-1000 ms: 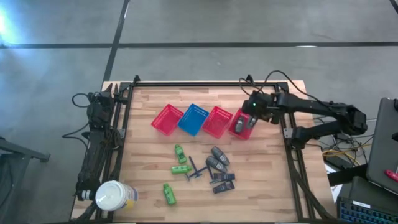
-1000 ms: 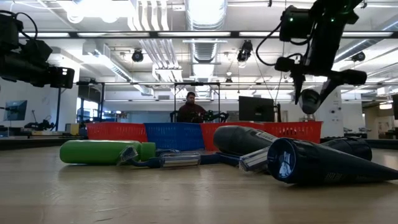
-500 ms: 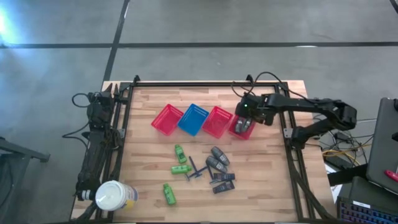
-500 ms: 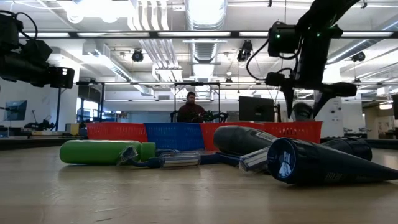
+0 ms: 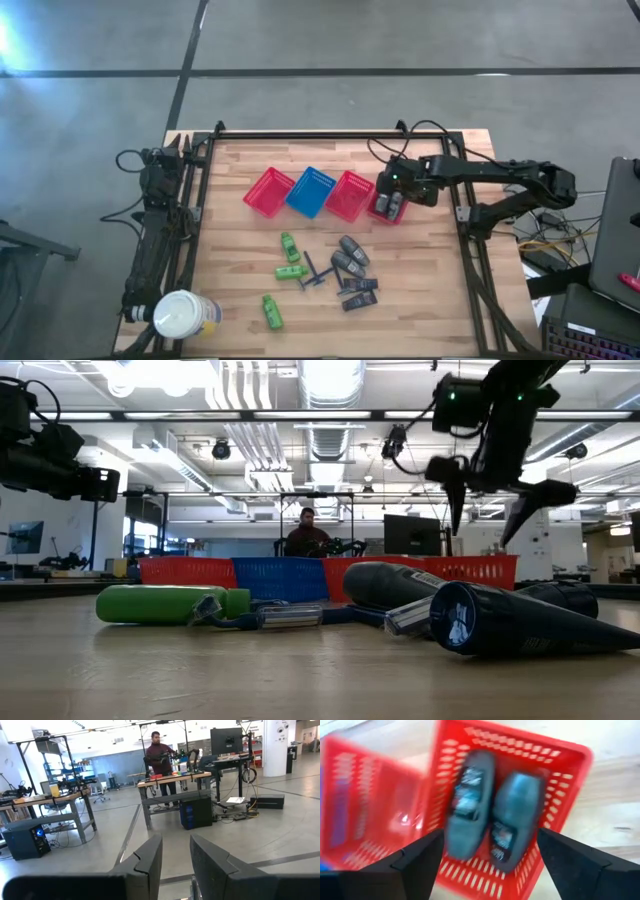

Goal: Pick & Place Travel size toiletries
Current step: Put the black deodorant into the right red bin

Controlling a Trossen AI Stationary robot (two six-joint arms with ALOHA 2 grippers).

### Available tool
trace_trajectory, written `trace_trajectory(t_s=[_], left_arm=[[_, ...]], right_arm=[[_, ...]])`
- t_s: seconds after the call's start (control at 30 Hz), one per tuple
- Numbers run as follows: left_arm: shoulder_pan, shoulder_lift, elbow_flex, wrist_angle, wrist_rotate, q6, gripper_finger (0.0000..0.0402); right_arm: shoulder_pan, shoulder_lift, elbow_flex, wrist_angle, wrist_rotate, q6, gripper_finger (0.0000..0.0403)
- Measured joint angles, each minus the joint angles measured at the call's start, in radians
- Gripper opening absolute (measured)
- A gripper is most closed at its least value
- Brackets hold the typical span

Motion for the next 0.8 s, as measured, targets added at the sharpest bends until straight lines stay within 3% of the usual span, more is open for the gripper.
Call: trace_trajectory(t_s=[0.17,0.37,0.63,0.8], left_arm=[[0.000,0.000,0.000,0.000,0.000,0.000,0.0106],[0.000,0.000,0.000,0.000,0.000,0.000,0.0106],[0.000,0.000,0.000,0.000,0.000,0.000,0.0106],[0.000,0.000,0.000,0.000,0.000,0.000,0.0106]], right_arm=[[0.089,0.010,0.064,0.017,-0.003,-0.139,0.0336],[0.213,0.137,0.176,0.033,-0.042,-0.286,0.0339],[0.300,0.381,0.367,0.001,-0.108,-0.488,0.0309],[0.326,0.518,0.454,-0.023,-0.177,-0.526,0.0287]])
